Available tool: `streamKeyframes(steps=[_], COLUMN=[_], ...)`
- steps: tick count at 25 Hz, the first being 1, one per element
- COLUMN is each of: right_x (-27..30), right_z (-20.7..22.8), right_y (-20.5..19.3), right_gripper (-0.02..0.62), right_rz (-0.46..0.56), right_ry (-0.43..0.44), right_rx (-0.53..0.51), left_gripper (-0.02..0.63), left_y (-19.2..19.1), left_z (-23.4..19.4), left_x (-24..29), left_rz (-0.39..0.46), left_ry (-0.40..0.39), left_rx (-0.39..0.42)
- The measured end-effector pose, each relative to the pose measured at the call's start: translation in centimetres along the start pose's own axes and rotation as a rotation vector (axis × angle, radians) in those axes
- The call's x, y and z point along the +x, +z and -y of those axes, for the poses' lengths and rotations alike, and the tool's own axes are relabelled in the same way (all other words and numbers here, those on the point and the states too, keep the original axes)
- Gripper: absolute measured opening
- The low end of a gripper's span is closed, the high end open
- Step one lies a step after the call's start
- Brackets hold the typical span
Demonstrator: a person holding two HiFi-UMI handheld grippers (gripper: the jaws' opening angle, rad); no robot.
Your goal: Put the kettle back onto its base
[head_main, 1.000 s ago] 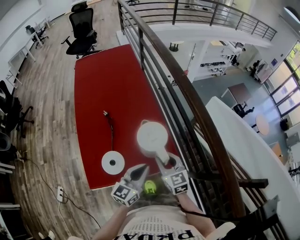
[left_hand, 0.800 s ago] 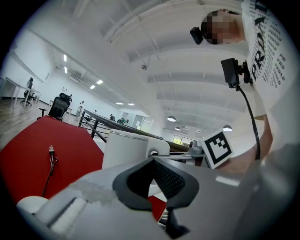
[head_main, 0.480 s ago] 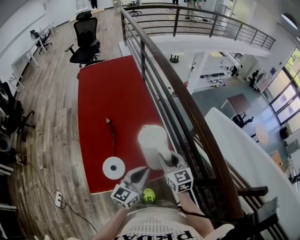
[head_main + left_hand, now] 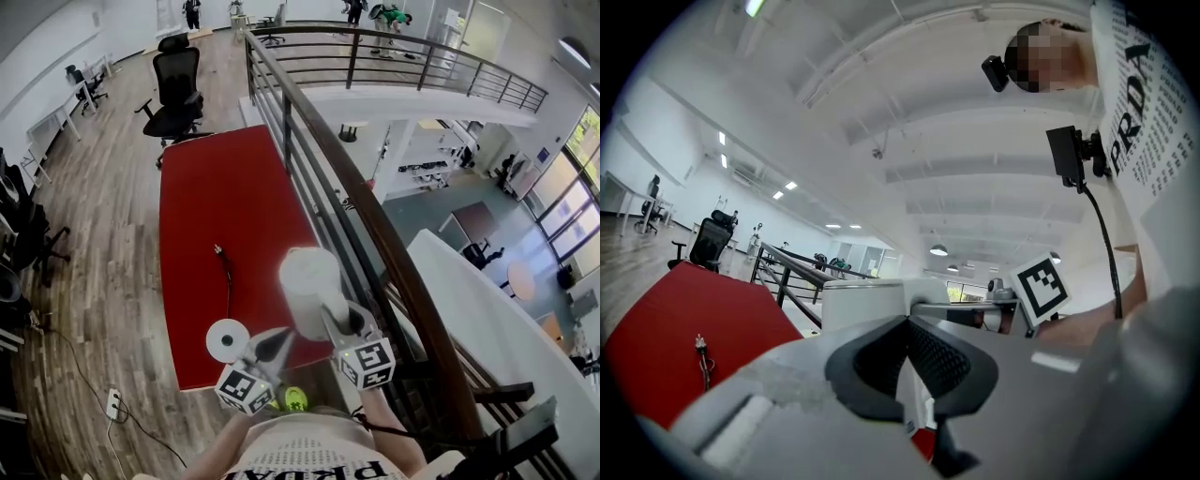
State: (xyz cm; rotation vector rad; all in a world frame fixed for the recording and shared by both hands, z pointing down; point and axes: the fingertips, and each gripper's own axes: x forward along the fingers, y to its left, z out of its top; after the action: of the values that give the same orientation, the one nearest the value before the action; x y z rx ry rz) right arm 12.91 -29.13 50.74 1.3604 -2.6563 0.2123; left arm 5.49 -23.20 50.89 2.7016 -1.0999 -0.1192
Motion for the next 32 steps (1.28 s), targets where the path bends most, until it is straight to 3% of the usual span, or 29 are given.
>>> streamKeyframes(steps=[7,15,32], right_x=[-0.3,-0.2,1.2], right_z=[-0.1,-0.6,-3.5], right_y=[2.6,2.4,2.9], right_gripper=[0.12,0.12,0.121], right_rz=[0.045,0.032,0.031], right_ry=[-0.002,0.015,0.108], right_rx=[-0.025,-0.012,-0.01], left_gripper=[-0.008,-0.008,-0.008], left_y=[2.6,3.0,2.8], left_z=[0.2,0.7,-0.3], left_x=[1.2,1.4,-0.4], left_rz=[0.039,0.049,0.034], left_ry=[-0.019,-0.027,0.057], left_rx=[0.037,0.043,0.028])
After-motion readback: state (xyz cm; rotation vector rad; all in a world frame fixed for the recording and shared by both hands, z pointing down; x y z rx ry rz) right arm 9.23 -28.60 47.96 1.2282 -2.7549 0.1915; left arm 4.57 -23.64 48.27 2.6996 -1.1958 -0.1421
